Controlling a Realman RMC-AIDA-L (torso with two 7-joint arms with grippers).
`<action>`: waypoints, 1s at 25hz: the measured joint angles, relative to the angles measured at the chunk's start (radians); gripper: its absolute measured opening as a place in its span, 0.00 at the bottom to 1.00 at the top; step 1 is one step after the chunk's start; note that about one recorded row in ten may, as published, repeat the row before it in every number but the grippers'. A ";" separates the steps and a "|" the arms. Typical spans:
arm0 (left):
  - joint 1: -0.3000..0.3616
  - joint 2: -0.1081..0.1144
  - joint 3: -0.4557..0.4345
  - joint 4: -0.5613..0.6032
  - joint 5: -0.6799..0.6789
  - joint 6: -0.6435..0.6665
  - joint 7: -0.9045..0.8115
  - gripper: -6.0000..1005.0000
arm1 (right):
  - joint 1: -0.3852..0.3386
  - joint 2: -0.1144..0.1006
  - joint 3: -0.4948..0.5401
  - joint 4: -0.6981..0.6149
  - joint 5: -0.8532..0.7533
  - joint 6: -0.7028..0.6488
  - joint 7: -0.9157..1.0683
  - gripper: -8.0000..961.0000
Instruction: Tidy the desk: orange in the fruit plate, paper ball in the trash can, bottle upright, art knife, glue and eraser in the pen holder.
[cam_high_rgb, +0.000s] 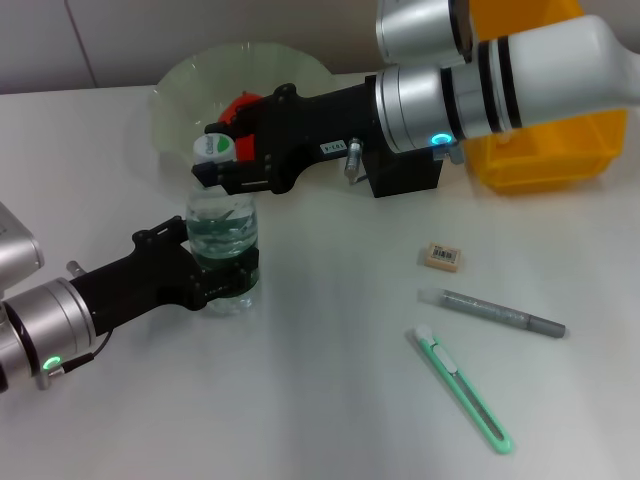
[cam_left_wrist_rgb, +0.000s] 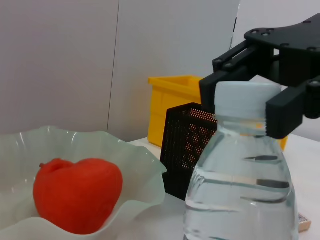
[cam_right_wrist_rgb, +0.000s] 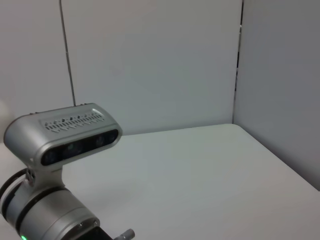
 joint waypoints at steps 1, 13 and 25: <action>-0.001 0.000 0.000 0.000 0.000 0.000 0.000 0.78 | 0.000 0.000 0.000 0.001 0.000 0.004 0.000 0.52; -0.007 0.000 -0.002 0.000 0.001 -0.002 0.000 0.78 | 0.001 0.002 0.006 0.014 0.003 0.022 0.000 0.49; 0.000 0.000 -0.002 0.001 0.000 0.001 0.001 0.78 | -0.010 0.005 -0.006 0.010 0.005 0.026 -0.001 0.49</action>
